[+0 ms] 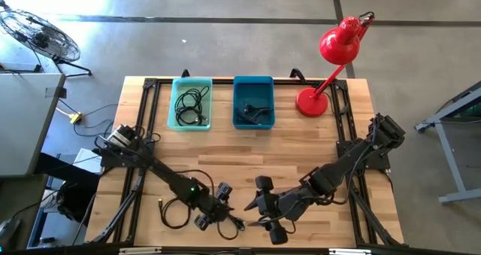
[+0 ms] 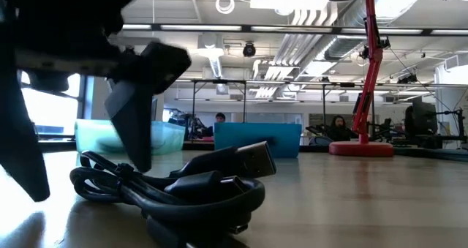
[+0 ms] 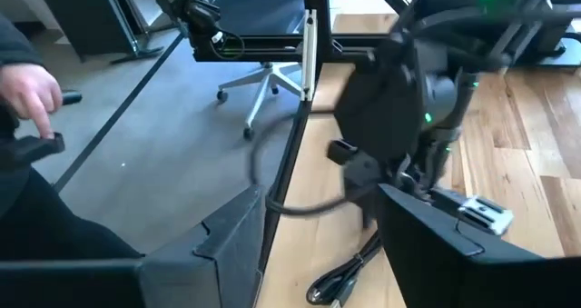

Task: Pick & Place USB Port
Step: Put the black USB cable into the blue bin

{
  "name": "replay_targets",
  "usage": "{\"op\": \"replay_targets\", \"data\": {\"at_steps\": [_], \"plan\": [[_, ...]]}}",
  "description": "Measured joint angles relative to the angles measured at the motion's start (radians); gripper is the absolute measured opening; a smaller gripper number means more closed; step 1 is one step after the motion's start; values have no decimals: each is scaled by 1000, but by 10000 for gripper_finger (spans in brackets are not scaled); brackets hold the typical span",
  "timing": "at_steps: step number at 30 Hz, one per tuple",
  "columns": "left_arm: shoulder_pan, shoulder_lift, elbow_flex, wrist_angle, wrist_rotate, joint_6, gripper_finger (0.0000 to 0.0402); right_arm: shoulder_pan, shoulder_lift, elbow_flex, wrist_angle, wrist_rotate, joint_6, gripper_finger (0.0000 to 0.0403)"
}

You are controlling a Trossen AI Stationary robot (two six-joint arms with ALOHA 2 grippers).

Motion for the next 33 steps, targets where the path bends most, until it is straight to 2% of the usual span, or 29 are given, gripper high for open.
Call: {"op": "replay_targets", "data": {"at_steps": [2,4,6,9,10,14,17,19,24,26,29,33], "plan": [[3,17,10,-13,-5,-12,243,2,0,0,8,1,0,201],[6,22,13,-18,-7,-17,214,5,0,0,18,0,0,201],[10,22,13,-24,1,-20,160,7,0,0,26,-3,-2,201],[10,18,26,-94,-6,-52,44,14,0,0,45,-7,-4,201],[12,17,37,-131,-11,-69,26,17,-4,0,46,-15,-6,201],[13,14,110,-381,-34,-100,24,34,-26,0,44,-29,-28,201],[13,14,196,-617,-46,-104,12,44,-49,0,48,1,-73,201],[12,14,274,-781,-83,-97,13,52,-60,0,40,32,-93,201],[12,14,510,-1070,-218,-31,12,52,-78,0,-49,55,-78,201],[12,14,621,-1154,-276,-20,12,46,-79,0,-75,71,-80,201],[12,14,779,-1257,-336,-17,12,41,-79,0,-106,153,-112,201],[11,12,938,-1288,-403,0,12,19,-79,0,-105,228,-166,201]]}}
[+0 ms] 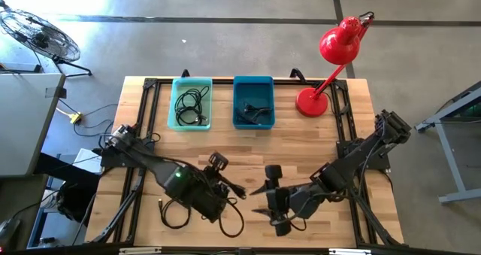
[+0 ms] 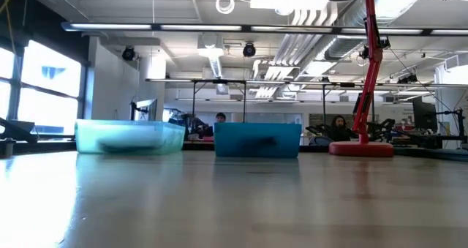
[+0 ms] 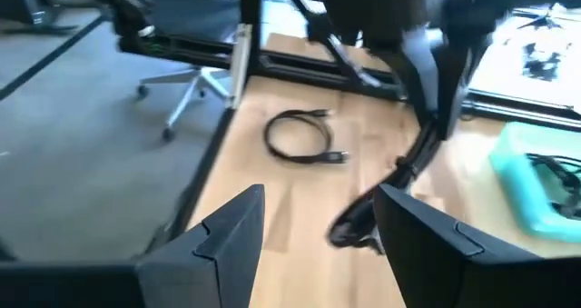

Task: Pick & Place USB Port
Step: Put the black USB cable into the blue bin

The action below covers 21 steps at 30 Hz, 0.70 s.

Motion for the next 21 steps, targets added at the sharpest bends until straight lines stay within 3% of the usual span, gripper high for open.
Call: {"op": "replay_targets", "data": {"at_steps": [5,21], "plan": [[0,-1,90,22,-36,57,12,-43,-1,0,-7,6,16,201],[31,0,87,88,-45,156,11,-132,-2,0,-70,-107,136,201]]}}
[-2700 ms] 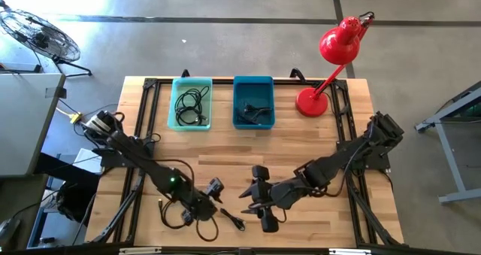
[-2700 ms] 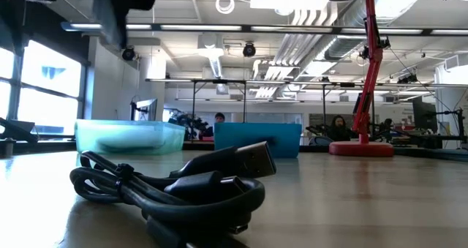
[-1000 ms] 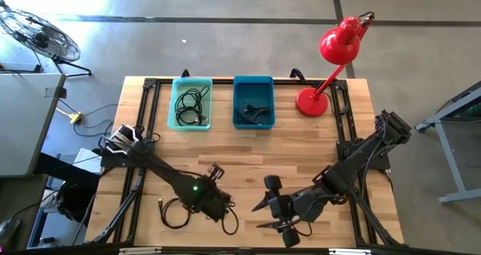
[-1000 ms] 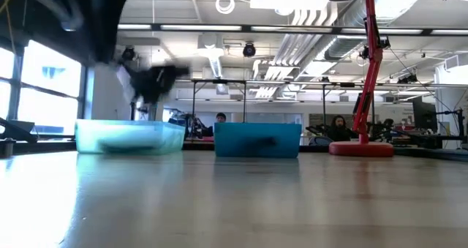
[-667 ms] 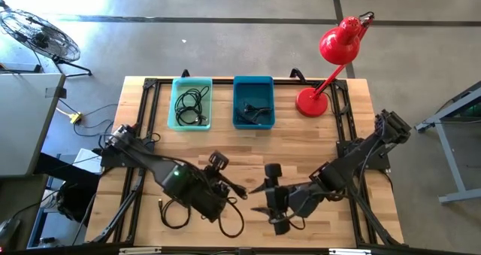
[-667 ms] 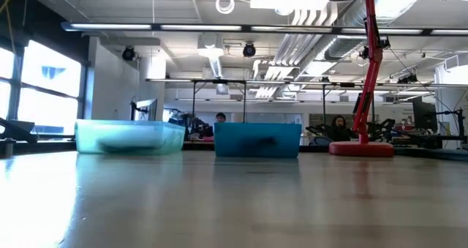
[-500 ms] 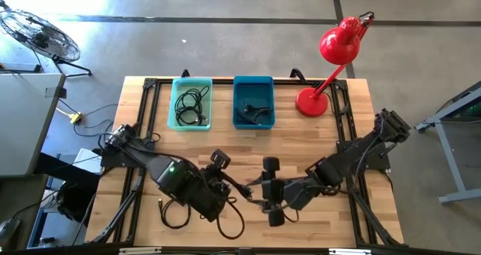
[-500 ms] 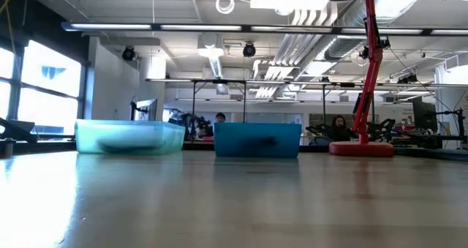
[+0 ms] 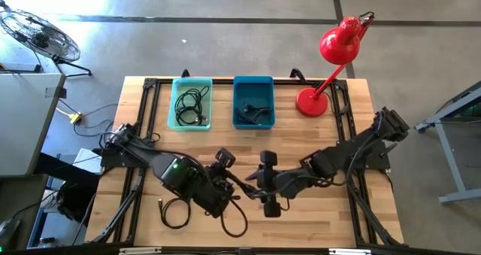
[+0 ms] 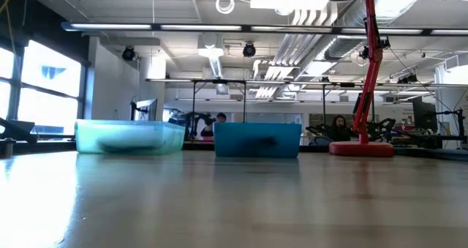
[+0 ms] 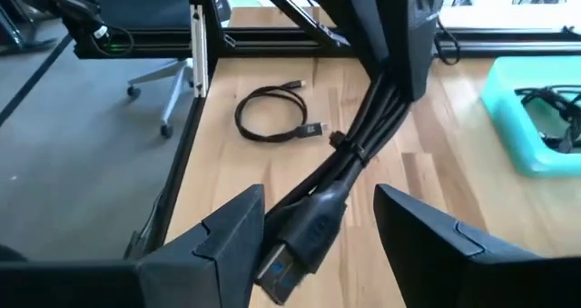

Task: Pick & Place USB Port
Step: Put the black USB cable into the blue bin

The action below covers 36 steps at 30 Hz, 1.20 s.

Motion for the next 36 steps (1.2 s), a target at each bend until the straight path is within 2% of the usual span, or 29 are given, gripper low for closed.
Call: {"op": "replay_targets", "data": {"at_steps": [4,7,11,15,16,21,25,27,31,36], "plan": [[2,0,0,11,-4,12,11,-13,0,0,0,-39,5,197],[2,0,0,34,-20,39,11,-16,0,0,3,-81,5,174],[0,0,-1,51,-38,81,19,-23,0,0,2,-129,13,116],[0,0,-1,62,-60,95,61,-24,0,0,-6,-147,25,30],[0,0,-1,55,-65,109,72,-24,0,0,-12,-160,21,20],[-8,1,26,19,-104,136,104,-20,0,0,-35,-148,23,28],[-46,1,127,-117,-123,102,110,-26,0,0,-93,-92,20,16],[-69,0,183,-134,-116,68,111,-35,0,0,-135,-57,31,17],[-144,-79,194,-123,-60,49,112,-69,0,0,-211,7,48,17],[-250,-181,193,-130,-52,-71,112,-155,0,0,-266,121,54,17]]}}
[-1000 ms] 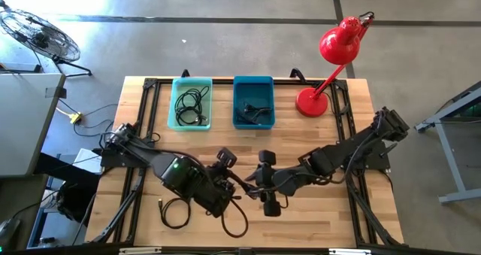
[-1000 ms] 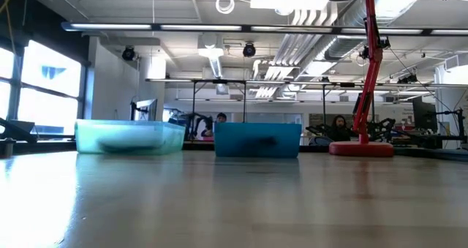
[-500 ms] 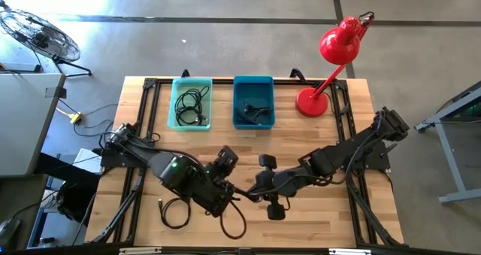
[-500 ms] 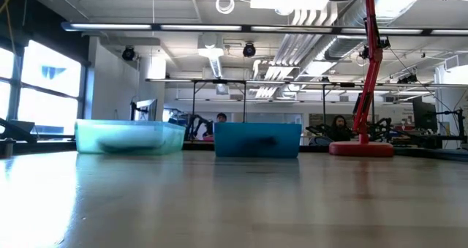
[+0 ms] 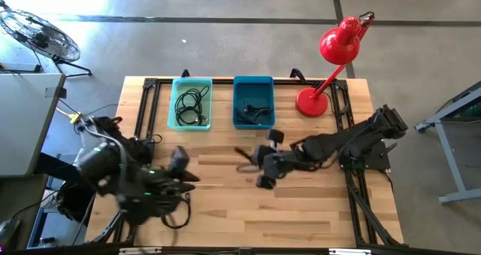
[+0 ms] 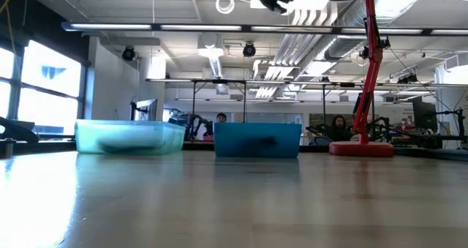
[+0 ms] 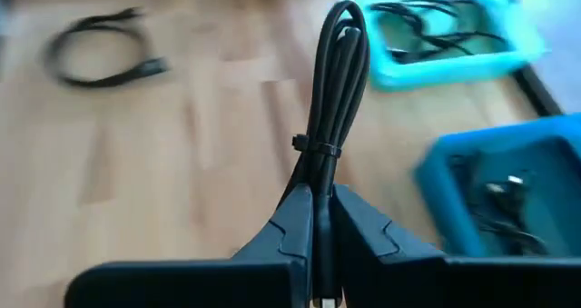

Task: Pick & Place USB Port
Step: Put the black USB cable into the blue bin, then put the black HDMI cable into the green bin

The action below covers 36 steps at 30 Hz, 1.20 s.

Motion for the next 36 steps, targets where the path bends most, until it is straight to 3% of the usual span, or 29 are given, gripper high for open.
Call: {"op": "replay_targets", "data": {"at_steps": [8,15,22,31,36], "plan": [[-144,-66,0,-3,-9,-129,113,-245,0,0,3,-21,-16,17],[-189,-65,-29,-3,-28,-216,113,-506,0,-16,-15,-220,-31,21],[-187,-64,-88,-3,-54,-277,113,-716,0,-84,47,-377,-34,101],[-187,-70,-100,-3,-248,-208,113,-803,1,-119,150,-494,-115,172],[-187,-100,-100,-3,-336,-146,113,-790,-16,-120,323,-768,-90,184]]}}
